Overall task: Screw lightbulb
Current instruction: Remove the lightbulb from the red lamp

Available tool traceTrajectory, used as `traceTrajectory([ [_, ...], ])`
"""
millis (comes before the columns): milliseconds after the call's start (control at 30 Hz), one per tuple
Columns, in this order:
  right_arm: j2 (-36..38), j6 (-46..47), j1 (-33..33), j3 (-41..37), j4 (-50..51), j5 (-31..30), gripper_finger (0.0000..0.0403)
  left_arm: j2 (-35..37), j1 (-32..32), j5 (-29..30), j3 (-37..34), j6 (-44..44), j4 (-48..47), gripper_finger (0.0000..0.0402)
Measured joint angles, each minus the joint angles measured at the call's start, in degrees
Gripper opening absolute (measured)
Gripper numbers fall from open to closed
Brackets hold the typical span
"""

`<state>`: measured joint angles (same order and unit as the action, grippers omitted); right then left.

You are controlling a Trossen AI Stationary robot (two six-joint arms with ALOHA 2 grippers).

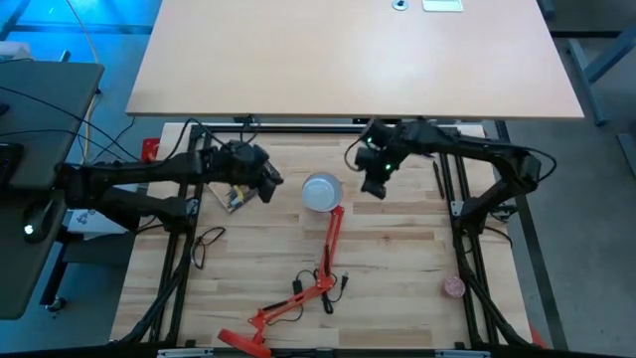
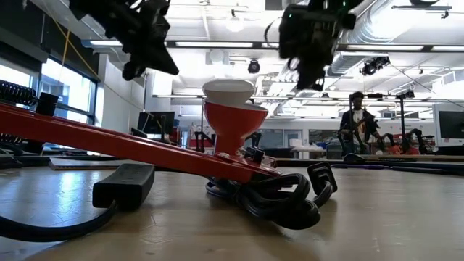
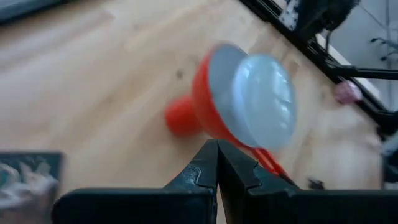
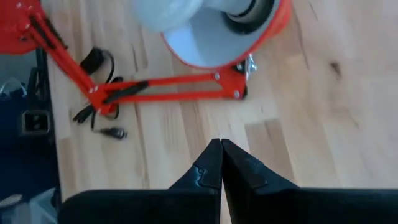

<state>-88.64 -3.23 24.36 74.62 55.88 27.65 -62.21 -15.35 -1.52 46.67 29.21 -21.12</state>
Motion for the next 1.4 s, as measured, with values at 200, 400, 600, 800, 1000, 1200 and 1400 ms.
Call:
traceTrajectory([
  [200, -0.94, 4.34, -3.06, -4.59, -11.75, -0.08, 0.0009, -1.06, 3.80, 0.36, 1.77, 4.82, -0.39, 0.0000],
  [400, -0.89, -1.77, -3.41, -0.62, -12.42, -1.14, 0.0097, -3.15, 4.54, 1.26, 6.49, 5.20, -5.10, 0.0000],
  [600, -2.25, 1.24, -3.37, -0.43, -12.10, -8.88, 0.0241, -6.32, 4.74, 2.04, 10.48, 5.16, -9.85, 0.0000],
  [800, -2.95, 4.59, -3.50, -0.43, -15.29, -4.61, 0.0318, -9.29, 5.31, 2.06, 12.79, 5.12, -9.81, 0.0000],
  [1000, -2.82, 8.39, -3.41, -3.72, -24.60, -0.45, 0.0322, -10.06, 5.31, 2.06, 12.84, 7.19, -8.86, 0.0000],
  [1200, -2.69, 18.56, -2.67, -11.64, -36.60, 1.92, 0.0322, -10.07, 6.89, 4.10, 12.84, 8.61, -8.69, 0.0000],
  [1400, -2.67, 28.80, -4.26, -15.85, -47.25, 5.91, 0.0322, -11.85, 9.03, 7.83, 11.40, 9.94, -8.55, 0.0000],
])
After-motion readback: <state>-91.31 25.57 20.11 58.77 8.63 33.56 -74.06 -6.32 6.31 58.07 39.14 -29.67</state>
